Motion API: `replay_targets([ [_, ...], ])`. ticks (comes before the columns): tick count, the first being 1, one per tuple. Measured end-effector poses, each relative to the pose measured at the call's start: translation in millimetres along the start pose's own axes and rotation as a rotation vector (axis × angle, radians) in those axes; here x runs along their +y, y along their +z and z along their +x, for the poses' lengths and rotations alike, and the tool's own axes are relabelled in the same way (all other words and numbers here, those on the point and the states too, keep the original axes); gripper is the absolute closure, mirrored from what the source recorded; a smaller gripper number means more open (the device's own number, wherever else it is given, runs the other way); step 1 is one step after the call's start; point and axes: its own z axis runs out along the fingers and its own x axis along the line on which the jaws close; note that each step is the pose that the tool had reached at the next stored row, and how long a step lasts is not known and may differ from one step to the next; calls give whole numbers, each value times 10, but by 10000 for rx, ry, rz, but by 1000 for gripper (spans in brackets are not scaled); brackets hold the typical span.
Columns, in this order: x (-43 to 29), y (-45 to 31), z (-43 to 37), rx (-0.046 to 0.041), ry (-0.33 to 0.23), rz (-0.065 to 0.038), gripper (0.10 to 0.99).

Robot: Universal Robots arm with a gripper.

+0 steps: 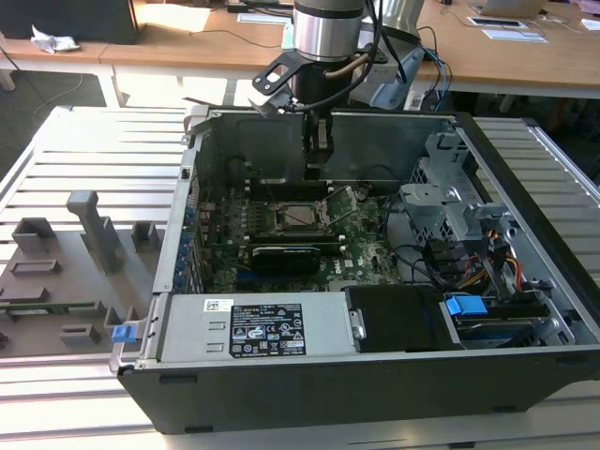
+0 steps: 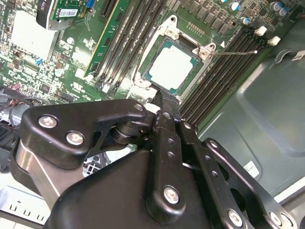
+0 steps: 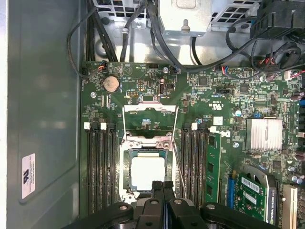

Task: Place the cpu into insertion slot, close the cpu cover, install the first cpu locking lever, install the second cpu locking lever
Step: 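Close the cpu cover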

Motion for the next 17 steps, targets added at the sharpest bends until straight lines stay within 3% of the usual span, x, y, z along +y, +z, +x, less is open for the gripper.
replay_targets([
  [3, 27, 0, 0, -18, -1, 1, 980],
  [10, 291, 1, -4, -123, -1, 3, 980],
  [13, 330, 1, -5, -191, -1, 5, 980],
  [17, 411, 1, -6, -218, -1, 4, 980],
])
